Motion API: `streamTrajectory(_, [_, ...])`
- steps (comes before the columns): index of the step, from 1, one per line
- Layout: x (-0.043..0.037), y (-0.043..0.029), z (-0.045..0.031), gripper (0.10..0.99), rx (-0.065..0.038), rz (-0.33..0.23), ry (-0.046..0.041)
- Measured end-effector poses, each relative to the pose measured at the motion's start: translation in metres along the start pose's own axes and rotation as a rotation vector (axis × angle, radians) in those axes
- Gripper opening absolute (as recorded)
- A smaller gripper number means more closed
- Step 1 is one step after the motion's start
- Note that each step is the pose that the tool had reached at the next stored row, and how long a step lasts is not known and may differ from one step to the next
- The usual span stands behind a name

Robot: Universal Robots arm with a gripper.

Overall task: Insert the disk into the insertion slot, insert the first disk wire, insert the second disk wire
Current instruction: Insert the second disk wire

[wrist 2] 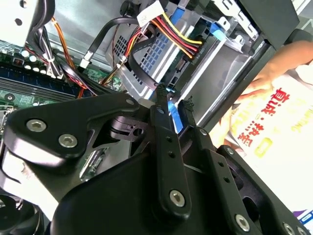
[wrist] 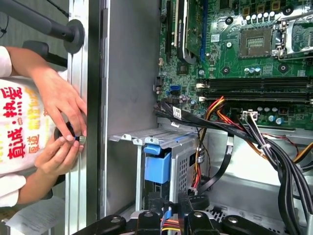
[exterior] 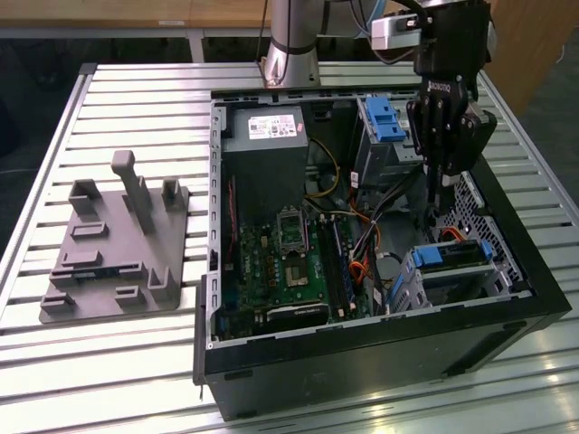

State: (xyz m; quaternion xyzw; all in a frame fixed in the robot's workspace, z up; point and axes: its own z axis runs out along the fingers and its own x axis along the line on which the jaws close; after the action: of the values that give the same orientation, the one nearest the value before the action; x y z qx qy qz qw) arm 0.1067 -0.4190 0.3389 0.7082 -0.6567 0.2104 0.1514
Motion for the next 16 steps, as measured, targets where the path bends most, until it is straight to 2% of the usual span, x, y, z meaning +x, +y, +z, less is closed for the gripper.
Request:
streamTrajectory(4, [-0.0006, 0.0008, 0.0003, 0.286, 0.001, -0.001, 0.0021])
streamTrajectory(11, [-0.0007, 0.0009, 0.0010, 0.286, 0.008, -0.015, 0.0010])
streamTrajectory(16, [-0.0007, 0.0011, 0.0018, 0.286, 0.009, -0.017, 0.0010])
